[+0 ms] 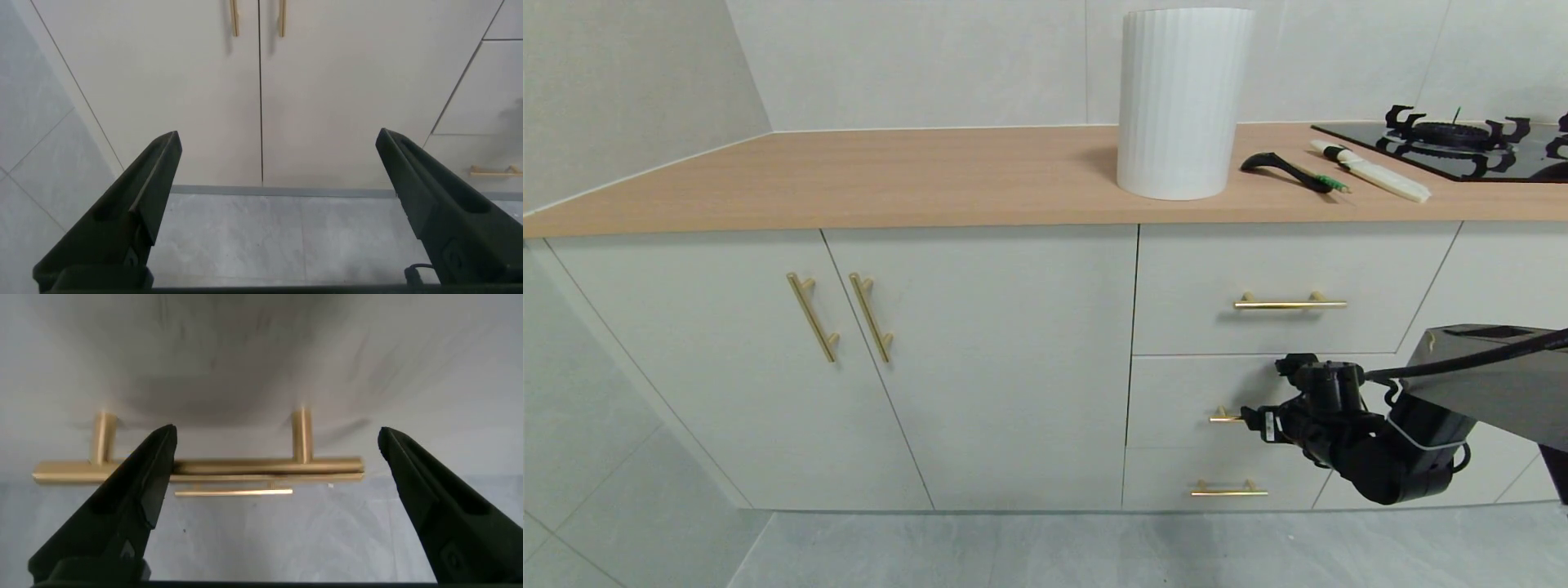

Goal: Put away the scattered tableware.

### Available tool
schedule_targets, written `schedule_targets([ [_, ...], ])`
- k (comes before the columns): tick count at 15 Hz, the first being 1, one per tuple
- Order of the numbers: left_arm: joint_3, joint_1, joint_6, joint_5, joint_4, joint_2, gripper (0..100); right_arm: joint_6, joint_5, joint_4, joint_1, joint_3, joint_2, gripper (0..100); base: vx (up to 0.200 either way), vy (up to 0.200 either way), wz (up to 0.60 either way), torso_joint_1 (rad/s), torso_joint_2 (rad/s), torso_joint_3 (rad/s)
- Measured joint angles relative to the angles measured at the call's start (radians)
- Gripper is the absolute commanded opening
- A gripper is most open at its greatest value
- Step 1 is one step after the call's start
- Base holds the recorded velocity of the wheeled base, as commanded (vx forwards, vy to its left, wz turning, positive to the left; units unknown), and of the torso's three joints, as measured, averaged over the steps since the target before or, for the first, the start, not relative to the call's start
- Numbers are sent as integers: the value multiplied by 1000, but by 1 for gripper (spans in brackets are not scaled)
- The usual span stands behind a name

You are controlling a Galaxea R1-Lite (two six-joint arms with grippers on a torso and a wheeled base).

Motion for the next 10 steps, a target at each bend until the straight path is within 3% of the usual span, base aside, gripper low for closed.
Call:
schedule_targets([
  [10, 0, 0, 0, 0, 0, 0, 100, -11, 0, 17, 0, 31, -15, 100, 0, 0, 0, 0, 0, 0],
])
